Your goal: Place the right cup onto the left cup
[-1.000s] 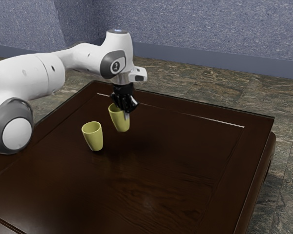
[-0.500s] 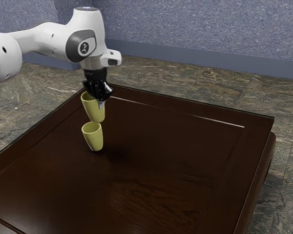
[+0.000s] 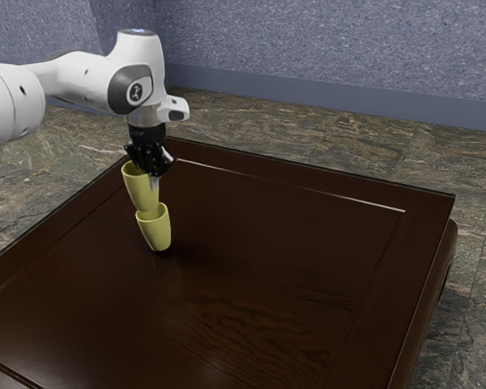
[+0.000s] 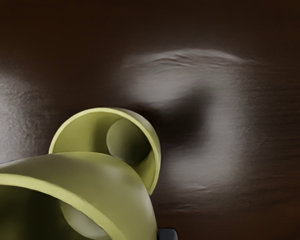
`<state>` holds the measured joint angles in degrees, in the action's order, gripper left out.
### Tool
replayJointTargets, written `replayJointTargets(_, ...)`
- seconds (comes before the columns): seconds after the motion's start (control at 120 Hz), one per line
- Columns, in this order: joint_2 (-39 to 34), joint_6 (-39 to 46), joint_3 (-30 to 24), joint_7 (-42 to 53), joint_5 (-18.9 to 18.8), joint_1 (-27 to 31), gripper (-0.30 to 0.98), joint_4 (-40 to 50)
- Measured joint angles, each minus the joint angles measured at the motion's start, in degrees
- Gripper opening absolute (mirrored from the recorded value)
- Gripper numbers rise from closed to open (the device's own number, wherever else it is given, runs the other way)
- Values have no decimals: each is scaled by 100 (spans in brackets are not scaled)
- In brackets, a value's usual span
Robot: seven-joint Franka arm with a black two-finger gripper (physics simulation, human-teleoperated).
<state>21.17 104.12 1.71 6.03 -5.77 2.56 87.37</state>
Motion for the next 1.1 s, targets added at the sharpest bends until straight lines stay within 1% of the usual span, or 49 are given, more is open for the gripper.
replayJointTargets(0.2,287,57,28,8,0,-3,-10,-186)
replayJointTargets(0.5,603,219,75,28,23,-8,-9,-217)
replayJointTargets(0.533,612,237,71,27,34,-12,-4,-218)
replayJointTargets(0.683,543,183,55,-13,102,-11,29,-216)
replayJointTargets(0.775,334,49,22,-48,129,-23,43,-215)
replayJointTargets(0.867,104,-106,-4,-92,138,-55,52,-217)
replayJointTargets(0.975,-336,-335,7,-146,171,-169,59,-209)
replayJointTargets(1.033,-704,-552,50,-164,202,-398,61,-170)
replayJointTargets(1.1,-1157,-807,306,-183,222,-894,63,16)
